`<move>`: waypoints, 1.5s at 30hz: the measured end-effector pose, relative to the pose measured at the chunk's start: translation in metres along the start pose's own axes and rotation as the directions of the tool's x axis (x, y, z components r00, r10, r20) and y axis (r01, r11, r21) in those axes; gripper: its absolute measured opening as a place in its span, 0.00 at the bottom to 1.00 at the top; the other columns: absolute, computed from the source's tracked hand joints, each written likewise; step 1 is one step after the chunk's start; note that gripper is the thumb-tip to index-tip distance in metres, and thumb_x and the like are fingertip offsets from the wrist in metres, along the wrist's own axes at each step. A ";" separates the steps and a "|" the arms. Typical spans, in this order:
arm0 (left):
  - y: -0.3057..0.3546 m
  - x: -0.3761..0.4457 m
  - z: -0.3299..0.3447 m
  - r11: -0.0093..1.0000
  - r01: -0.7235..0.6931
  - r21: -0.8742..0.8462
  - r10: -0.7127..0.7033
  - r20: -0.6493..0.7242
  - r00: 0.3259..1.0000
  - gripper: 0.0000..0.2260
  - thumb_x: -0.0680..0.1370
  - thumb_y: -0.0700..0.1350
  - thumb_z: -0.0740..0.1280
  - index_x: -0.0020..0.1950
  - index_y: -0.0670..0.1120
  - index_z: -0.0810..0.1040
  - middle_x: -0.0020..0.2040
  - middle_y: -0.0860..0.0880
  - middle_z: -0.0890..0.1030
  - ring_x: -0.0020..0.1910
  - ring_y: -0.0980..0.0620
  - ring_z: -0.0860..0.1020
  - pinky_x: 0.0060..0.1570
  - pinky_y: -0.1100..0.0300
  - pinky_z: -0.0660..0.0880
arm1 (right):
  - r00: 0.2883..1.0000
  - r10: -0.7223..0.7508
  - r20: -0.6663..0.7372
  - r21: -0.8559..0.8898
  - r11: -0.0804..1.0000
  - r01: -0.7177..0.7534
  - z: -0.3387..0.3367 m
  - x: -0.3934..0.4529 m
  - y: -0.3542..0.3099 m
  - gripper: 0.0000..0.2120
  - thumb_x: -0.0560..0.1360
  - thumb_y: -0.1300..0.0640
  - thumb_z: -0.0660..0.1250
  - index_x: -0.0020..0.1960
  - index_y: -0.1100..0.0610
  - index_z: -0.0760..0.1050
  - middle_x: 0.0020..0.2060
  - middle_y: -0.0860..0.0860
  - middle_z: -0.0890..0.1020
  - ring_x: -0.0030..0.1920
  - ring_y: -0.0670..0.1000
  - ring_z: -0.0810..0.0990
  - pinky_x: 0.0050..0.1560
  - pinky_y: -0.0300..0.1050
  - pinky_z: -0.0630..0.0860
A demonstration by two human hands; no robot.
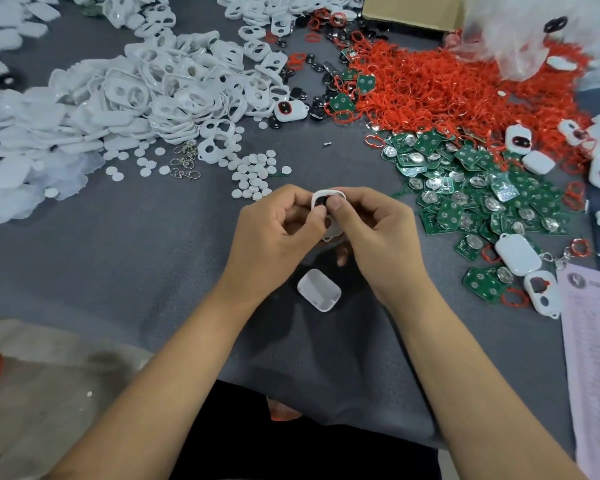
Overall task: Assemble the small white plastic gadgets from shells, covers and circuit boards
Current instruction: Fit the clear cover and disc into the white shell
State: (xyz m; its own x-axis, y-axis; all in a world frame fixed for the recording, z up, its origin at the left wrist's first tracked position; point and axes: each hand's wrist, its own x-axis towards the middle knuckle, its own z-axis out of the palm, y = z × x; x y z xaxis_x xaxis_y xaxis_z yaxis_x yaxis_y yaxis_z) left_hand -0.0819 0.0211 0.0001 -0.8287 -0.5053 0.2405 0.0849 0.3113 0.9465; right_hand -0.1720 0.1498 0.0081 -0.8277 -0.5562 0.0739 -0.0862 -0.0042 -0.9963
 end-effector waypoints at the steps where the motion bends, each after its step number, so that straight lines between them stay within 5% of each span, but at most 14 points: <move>1: 0.000 0.000 0.001 1.000 -0.003 0.013 0.003 0.008 1.000 0.03 0.82 0.43 0.70 0.53 0.47 0.83 0.42 0.56 0.87 0.40 0.58 0.86 0.41 0.64 0.81 | 1.000 0.008 -0.015 -0.008 1.000 -0.008 0.000 0.000 0.000 0.06 0.82 0.62 0.68 0.53 0.59 0.84 0.37 0.51 0.86 0.33 0.49 0.83 0.25 0.40 0.76; 7: 0.004 0.001 0.001 1.000 -0.005 0.026 0.006 -0.006 1.000 0.04 0.82 0.41 0.70 0.55 0.45 0.84 0.41 0.53 0.87 0.41 0.57 0.86 0.42 0.63 0.81 | 0.995 -0.086 -0.043 -0.109 0.991 0.081 0.000 0.000 -0.001 0.06 0.82 0.62 0.69 0.53 0.57 0.85 0.37 0.46 0.86 0.32 0.44 0.83 0.25 0.40 0.77; 12: 0.009 0.003 -0.002 0.999 -0.020 -0.029 0.015 -0.173 0.985 0.07 0.83 0.36 0.66 0.52 0.45 0.81 0.38 0.59 0.84 0.38 0.62 0.84 0.38 0.70 0.78 | 0.990 -0.133 -0.042 -0.047 0.990 0.131 -0.003 0.000 -0.006 0.09 0.84 0.58 0.66 0.61 0.57 0.82 0.39 0.45 0.84 0.29 0.46 0.78 0.24 0.43 0.76; 15: 0.010 0.004 -0.004 0.953 0.068 -0.294 -0.125 -0.180 0.976 0.04 0.86 0.38 0.62 0.56 0.39 0.76 0.41 0.49 0.86 0.39 0.48 0.88 0.35 0.60 0.82 | 0.975 -0.139 -0.173 -0.168 0.980 0.109 -0.015 0.005 -0.005 0.09 0.85 0.58 0.63 0.56 0.57 0.83 0.37 0.45 0.82 0.26 0.48 0.73 0.24 0.42 0.69; 20: 0.008 0.001 -0.003 0.945 0.056 -0.322 -0.080 -0.061 0.995 0.01 0.86 0.40 0.63 0.56 0.43 0.73 0.48 0.45 0.88 0.39 0.43 0.88 0.35 0.60 0.81 | 0.948 -0.141 -0.286 -0.299 0.953 0.052 -0.047 0.016 -0.004 0.11 0.84 0.56 0.63 0.51 0.54 0.84 0.34 0.44 0.81 0.29 0.49 0.71 0.30 0.42 0.66; 28: -0.004 -0.008 0.004 0.993 -0.045 -0.107 0.063 0.172 0.983 0.06 0.84 0.43 0.65 0.57 0.52 0.80 0.42 0.51 0.86 0.35 0.49 0.87 0.33 0.56 0.83 | 0.963 -0.208 -0.170 -0.527 0.845 0.090 -0.084 -0.015 0.006 0.09 0.82 0.55 0.66 0.48 0.49 0.85 0.34 0.52 0.82 0.33 0.50 0.77 0.35 0.44 0.71; 33: -0.005 0.000 0.002 0.990 -0.008 -0.141 0.026 0.129 0.991 0.05 0.86 0.45 0.64 0.59 0.49 0.79 0.44 0.47 0.86 0.33 0.46 0.86 0.28 0.57 0.80 | 0.977 -0.212 0.009 -0.686 0.709 0.161 -0.062 -0.011 0.009 0.08 0.80 0.52 0.69 0.55 0.49 0.85 0.46 0.45 0.85 0.43 0.46 0.80 0.47 0.49 0.78; 38: -0.004 0.000 0.003 0.996 -0.078 -0.050 0.081 0.072 0.994 0.06 0.87 0.47 0.60 0.57 0.50 0.77 0.47 0.50 0.87 0.28 0.50 0.81 0.29 0.65 0.73 | 0.964 -0.204 0.173 -0.751 0.606 0.263 -0.033 0.006 0.010 0.09 0.79 0.45 0.71 0.58 0.41 0.84 0.43 0.43 0.82 0.46 0.47 0.80 0.44 0.44 0.72; 45: 0.001 0.001 0.000 0.982 -0.168 0.090 0.174 -0.057 0.983 0.05 0.86 0.44 0.64 0.55 0.51 0.79 0.50 0.54 0.83 0.49 0.50 0.82 0.48 0.52 0.78 | 0.943 -0.114 0.313 -0.773 0.547 0.322 -0.011 0.032 0.002 0.05 0.78 0.48 0.72 0.50 0.48 0.83 0.40 0.43 0.75 0.43 0.51 0.77 0.39 0.46 0.65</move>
State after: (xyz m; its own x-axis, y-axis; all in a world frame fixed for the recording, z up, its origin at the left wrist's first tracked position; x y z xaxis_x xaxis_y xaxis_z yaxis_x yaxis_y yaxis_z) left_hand -0.0822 0.0211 0.0016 -0.7683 -0.4887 0.4134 0.1731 0.4631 0.8692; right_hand -0.2052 0.1411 0.0085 -0.5974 -0.7838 0.1698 -0.7424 0.4603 -0.4868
